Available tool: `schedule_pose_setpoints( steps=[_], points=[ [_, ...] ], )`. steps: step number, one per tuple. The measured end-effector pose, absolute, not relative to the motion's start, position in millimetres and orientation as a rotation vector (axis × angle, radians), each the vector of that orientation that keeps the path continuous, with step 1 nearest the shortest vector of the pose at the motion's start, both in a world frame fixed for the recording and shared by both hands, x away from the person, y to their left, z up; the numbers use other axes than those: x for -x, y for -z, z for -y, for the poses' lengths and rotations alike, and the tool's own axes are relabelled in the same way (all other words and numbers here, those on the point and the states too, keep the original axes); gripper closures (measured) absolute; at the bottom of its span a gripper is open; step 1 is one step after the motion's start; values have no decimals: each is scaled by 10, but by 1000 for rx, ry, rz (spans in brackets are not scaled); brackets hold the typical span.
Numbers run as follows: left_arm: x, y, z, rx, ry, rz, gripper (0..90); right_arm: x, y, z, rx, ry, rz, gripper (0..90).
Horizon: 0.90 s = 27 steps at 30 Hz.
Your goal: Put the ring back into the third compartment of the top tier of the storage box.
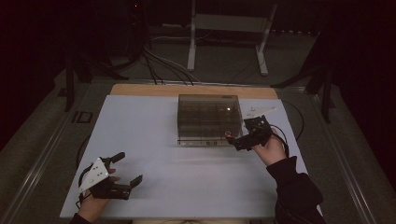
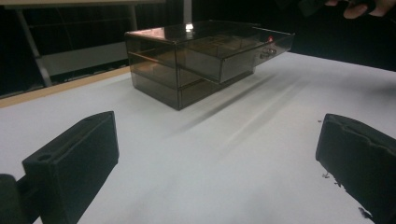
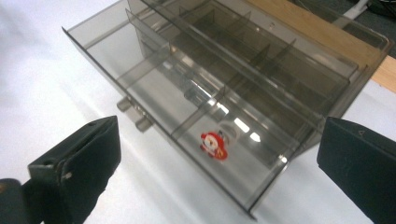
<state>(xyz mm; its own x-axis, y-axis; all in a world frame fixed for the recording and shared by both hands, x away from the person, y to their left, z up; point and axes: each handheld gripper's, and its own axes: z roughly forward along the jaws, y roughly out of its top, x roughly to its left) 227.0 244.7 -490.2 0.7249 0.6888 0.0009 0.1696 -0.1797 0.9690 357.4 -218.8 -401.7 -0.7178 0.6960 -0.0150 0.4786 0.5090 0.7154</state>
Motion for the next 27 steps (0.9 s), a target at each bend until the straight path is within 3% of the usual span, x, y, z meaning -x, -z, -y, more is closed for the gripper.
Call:
schedule_pose_setpoints(
  steps=[27],
  points=[
    [-2275, 4906, -2433, -1724, -532, -686, 2, -3044, 4485, 2475, -1055, -1027, -2429, 0]
  ],
)
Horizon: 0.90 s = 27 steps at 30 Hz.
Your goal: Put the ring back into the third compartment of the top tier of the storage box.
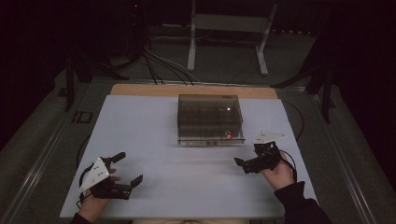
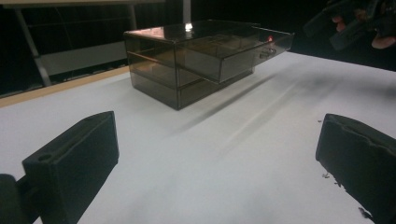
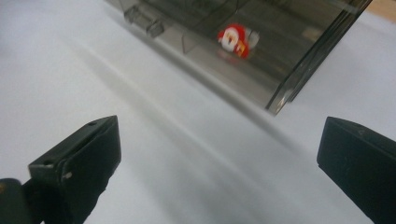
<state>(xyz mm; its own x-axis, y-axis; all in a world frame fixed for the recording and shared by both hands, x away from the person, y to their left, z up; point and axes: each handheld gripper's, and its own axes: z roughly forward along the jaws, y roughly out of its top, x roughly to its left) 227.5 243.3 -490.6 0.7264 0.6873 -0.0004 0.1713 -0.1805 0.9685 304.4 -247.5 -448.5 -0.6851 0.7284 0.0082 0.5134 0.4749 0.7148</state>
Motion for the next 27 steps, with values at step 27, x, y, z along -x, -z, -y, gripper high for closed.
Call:
schedule_pose_setpoints(
  steps=[27],
  points=[
    [-2270, 4897, -2435, -1723, -532, -678, 2, -2902, 4849, 2407, -1065, -1067, -2446, 0]
  ],
)
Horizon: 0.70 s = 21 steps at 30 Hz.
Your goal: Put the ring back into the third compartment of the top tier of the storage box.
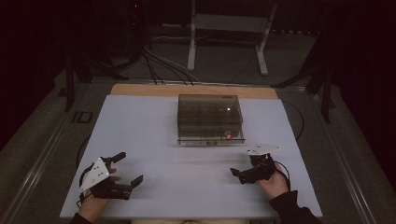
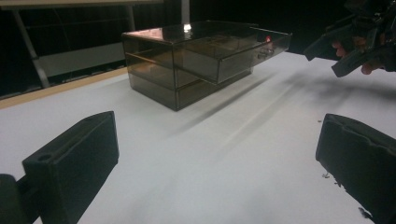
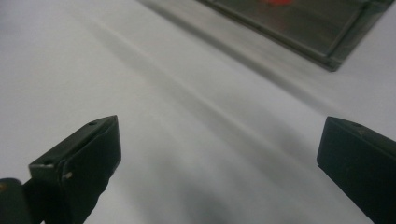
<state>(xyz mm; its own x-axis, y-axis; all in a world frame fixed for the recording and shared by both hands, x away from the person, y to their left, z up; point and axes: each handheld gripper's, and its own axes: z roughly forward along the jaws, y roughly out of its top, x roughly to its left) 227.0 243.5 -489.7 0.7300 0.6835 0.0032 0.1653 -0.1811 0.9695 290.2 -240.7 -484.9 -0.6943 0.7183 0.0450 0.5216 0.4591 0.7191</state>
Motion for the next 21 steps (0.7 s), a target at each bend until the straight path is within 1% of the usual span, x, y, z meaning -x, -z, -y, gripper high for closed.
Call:
schedule_pose_setpoints(
  steps=[21],
  points=[
    [-2260, 4895, -2443, -1722, -535, -681, 2, -2872, 4913, 2293, -1030, -1035, -2451, 0]
  ],
)
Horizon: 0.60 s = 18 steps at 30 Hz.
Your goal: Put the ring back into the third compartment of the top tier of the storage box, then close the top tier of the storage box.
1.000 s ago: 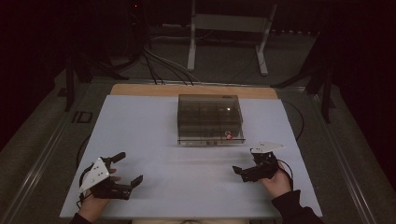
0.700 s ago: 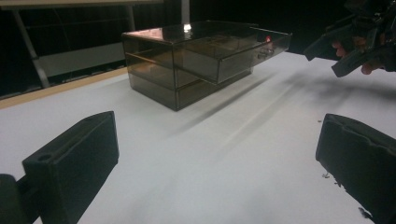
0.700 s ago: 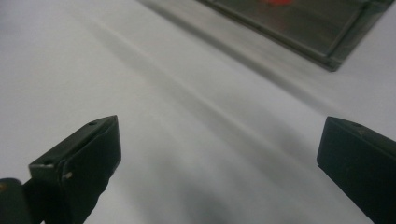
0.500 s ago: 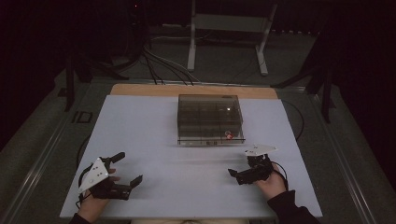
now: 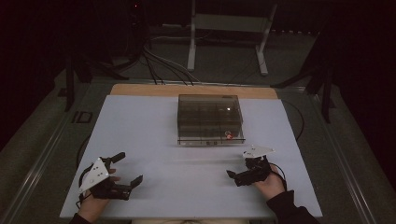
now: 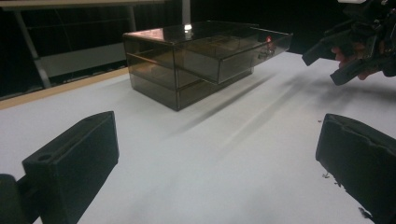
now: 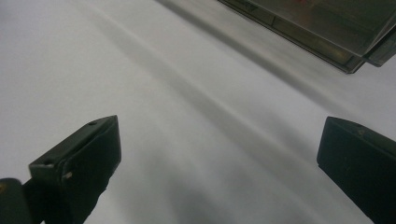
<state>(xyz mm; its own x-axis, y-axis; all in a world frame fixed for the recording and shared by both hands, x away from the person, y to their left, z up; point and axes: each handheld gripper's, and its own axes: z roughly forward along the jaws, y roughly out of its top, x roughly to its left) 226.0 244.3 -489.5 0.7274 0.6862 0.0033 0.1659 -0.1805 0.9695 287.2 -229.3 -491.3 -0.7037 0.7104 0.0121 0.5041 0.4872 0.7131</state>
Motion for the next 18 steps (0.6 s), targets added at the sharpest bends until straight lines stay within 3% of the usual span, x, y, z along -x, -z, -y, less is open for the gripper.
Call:
schedule_pose_setpoints(
  steps=[18],
  points=[
    [-2265, 4901, -2433, -1724, -536, -680, 2, -2834, 4800, 2324, -1008, -1055, -2427, 0]
  ],
)
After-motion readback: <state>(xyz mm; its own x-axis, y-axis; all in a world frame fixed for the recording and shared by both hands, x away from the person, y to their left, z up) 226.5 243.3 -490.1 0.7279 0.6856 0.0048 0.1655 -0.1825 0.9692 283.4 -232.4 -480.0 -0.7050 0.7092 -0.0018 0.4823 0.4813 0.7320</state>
